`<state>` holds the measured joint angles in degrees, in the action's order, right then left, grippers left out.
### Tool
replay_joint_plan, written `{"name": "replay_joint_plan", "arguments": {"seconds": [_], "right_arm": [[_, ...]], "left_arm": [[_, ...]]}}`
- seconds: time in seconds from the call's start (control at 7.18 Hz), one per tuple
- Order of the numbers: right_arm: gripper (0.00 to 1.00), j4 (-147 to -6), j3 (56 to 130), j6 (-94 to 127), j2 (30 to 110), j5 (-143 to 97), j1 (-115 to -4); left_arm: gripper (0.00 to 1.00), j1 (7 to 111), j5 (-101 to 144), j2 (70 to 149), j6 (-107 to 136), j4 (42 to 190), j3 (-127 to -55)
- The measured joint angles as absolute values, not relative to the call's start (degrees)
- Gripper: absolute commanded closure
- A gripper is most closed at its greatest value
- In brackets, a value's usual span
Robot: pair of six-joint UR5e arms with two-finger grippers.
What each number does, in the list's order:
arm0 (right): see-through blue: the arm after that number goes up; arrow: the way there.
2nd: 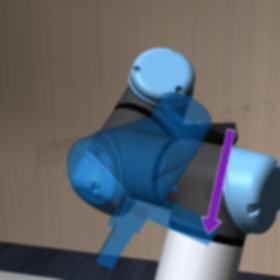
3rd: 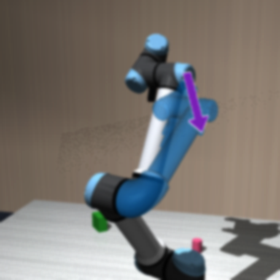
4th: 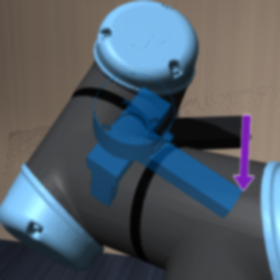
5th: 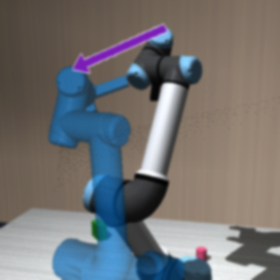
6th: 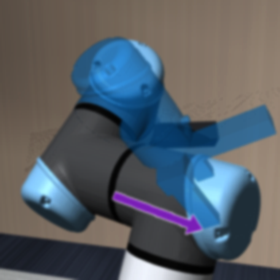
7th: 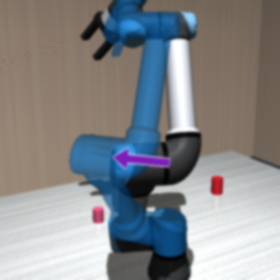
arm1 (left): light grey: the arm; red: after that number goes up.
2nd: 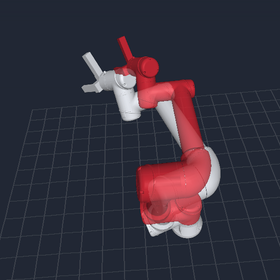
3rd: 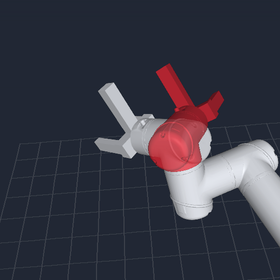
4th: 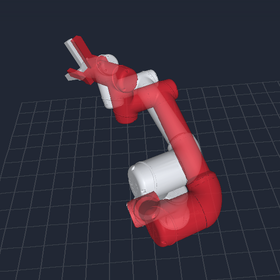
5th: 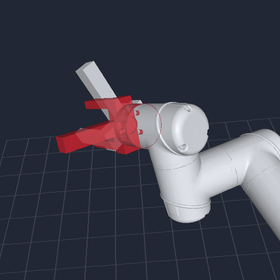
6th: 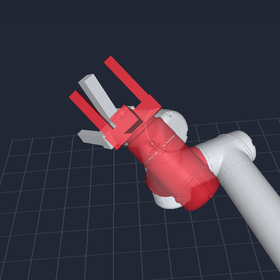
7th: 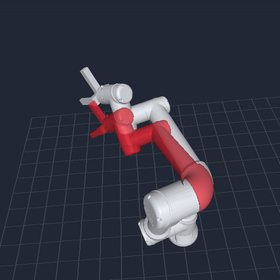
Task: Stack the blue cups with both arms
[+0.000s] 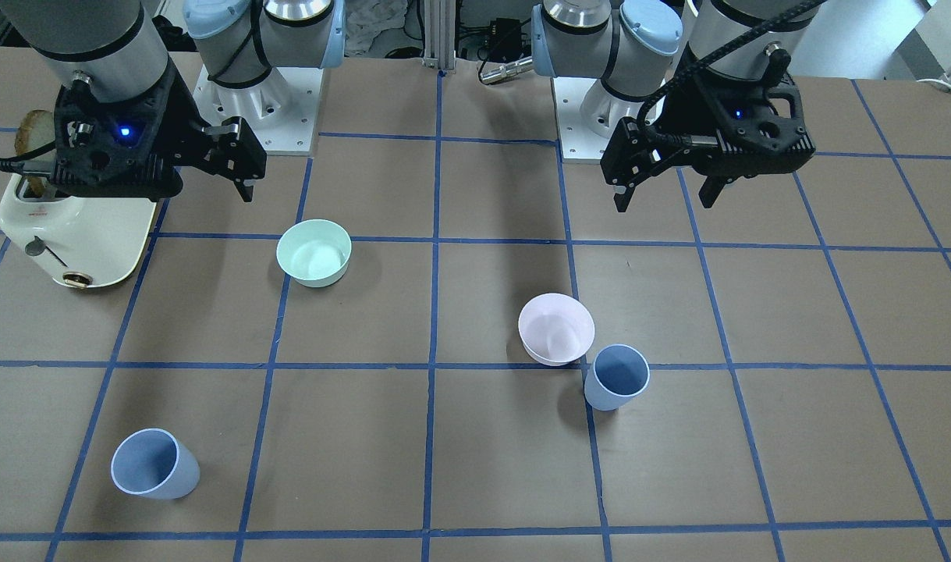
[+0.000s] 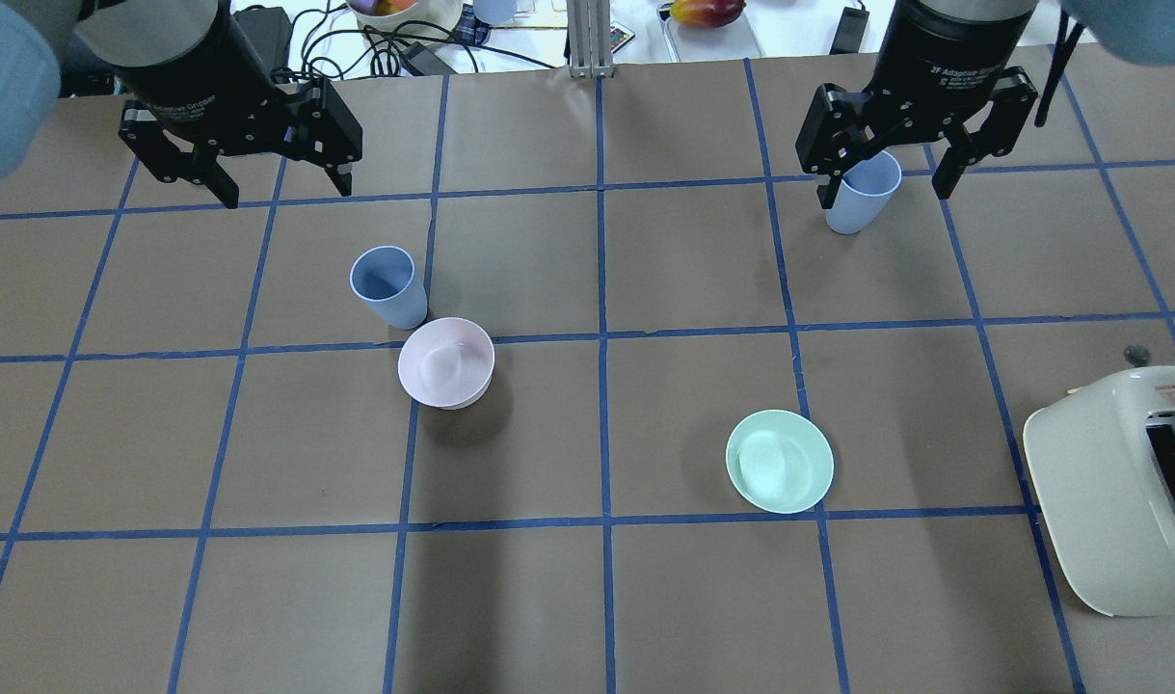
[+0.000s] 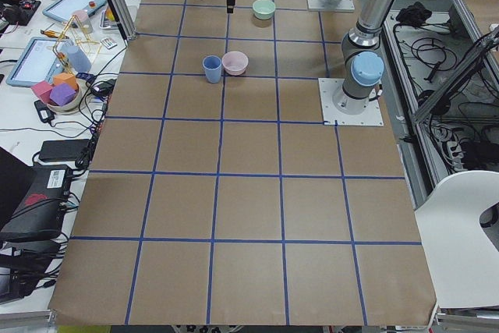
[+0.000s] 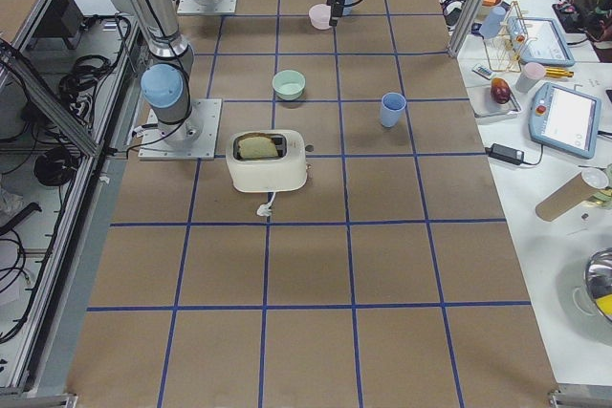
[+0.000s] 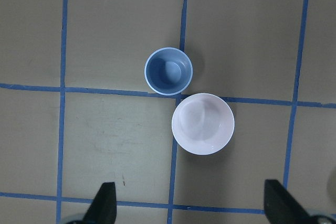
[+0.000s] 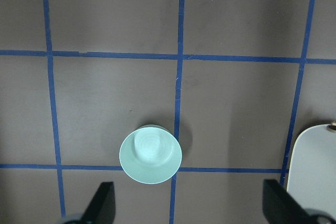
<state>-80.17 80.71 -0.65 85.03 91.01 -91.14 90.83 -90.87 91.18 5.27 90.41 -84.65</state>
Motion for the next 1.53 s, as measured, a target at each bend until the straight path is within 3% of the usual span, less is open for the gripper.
{"name": "replay_joint_plan", "arguments": {"seconds": [0.84, 1.25, 1.53], "right_arm": [[0.0, -79.75, 80.77, 5.84, 85.41, 90.44, -90.89], [0.0, -88.88, 79.82, 1.29, 81.44, 90.3, -87.05], [0.0, -96.98, 77.03, -9.48, 74.33, 90.3, -82.42]], "left_arm": [[0.0, 91.32, -90.76, 94.37, 1.81, 94.28, -84.79], [0.0, 91.29, -90.74, 105.72, -4.1, 82.94, -85.48], [0.0, 91.31, -90.76, 113.07, -5.95, 74.28, -85.66]]}}
